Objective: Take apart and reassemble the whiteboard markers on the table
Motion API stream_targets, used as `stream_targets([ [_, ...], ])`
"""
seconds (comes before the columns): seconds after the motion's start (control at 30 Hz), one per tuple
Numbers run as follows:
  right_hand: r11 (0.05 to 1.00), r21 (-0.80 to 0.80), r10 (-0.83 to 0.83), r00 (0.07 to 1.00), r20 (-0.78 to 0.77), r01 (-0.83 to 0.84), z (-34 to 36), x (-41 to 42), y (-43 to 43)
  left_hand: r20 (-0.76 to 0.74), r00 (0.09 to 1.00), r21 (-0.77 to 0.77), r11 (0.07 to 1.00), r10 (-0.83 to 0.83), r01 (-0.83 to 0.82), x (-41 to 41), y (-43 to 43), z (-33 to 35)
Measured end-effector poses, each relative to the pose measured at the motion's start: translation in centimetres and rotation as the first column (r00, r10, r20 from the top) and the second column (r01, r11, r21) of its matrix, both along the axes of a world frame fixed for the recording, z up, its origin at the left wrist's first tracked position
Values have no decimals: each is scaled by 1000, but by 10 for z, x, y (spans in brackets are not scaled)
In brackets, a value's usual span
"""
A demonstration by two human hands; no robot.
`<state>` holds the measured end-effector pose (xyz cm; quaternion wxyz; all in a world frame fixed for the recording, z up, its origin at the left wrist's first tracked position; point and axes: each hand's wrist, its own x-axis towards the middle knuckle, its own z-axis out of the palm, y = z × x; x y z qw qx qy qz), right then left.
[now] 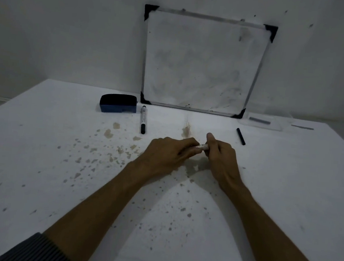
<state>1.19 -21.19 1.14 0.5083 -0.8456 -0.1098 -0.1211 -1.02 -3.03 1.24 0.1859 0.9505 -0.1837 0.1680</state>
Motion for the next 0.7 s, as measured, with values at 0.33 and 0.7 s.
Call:
stream_targets([
  [0.33, 995, -45, -85, 996, -15, 85, 1, 5, 4, -223, 956, -360, 927, -193, 103, 4, -7, 1],
  [0.7, 975, -192, -123, 990, -64, 109, 3, 10, 0, -36, 992, -381, 919, -124, 102, 2, -11, -11],
])
